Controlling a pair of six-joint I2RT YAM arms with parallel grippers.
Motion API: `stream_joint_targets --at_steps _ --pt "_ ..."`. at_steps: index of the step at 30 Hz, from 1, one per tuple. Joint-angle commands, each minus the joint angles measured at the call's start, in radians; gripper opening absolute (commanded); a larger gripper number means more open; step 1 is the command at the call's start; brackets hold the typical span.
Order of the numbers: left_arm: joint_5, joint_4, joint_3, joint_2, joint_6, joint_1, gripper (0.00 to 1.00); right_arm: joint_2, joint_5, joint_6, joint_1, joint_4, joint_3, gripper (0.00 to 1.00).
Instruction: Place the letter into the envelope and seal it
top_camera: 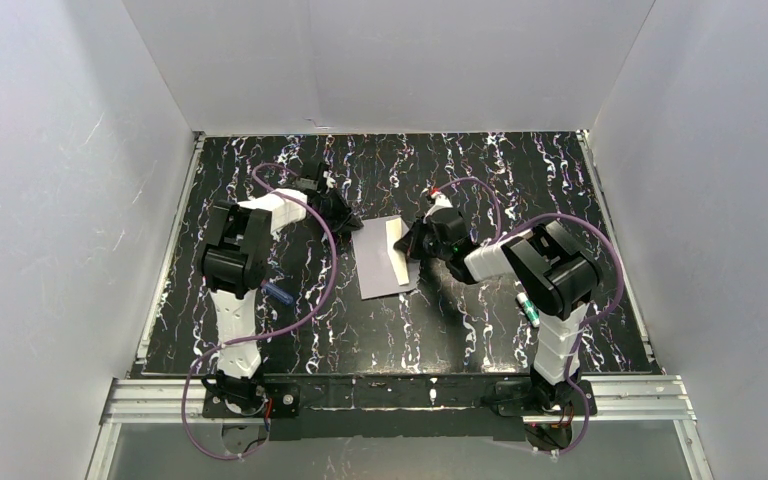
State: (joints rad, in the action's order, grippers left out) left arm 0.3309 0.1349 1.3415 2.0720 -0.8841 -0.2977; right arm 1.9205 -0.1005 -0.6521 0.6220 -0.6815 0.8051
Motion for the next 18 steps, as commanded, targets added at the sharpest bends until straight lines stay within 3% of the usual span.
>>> stream_joint_targets --at_steps 1,5,8,12,18 --pt "0.001 0.204 0.040 -0.031 0.088 -0.018 0.22 0.045 0.060 -0.024 0.012 0.246 -0.006 0.01" --pt "0.015 0.279 0.066 -0.117 0.133 -0.018 0.44 0.035 0.054 0.003 0.010 0.285 0.015 0.01" --pt "-0.013 0.327 0.014 -0.188 0.137 -0.018 0.53 0.048 0.014 0.041 0.007 0.311 0.046 0.01" --pt "-0.033 0.365 -0.075 -0.224 0.151 -0.017 0.49 0.068 -0.027 0.051 0.007 0.334 0.081 0.01" --pt "0.084 0.339 -0.122 -0.130 0.143 -0.017 0.41 0.110 -0.083 0.027 0.007 0.310 0.111 0.01"
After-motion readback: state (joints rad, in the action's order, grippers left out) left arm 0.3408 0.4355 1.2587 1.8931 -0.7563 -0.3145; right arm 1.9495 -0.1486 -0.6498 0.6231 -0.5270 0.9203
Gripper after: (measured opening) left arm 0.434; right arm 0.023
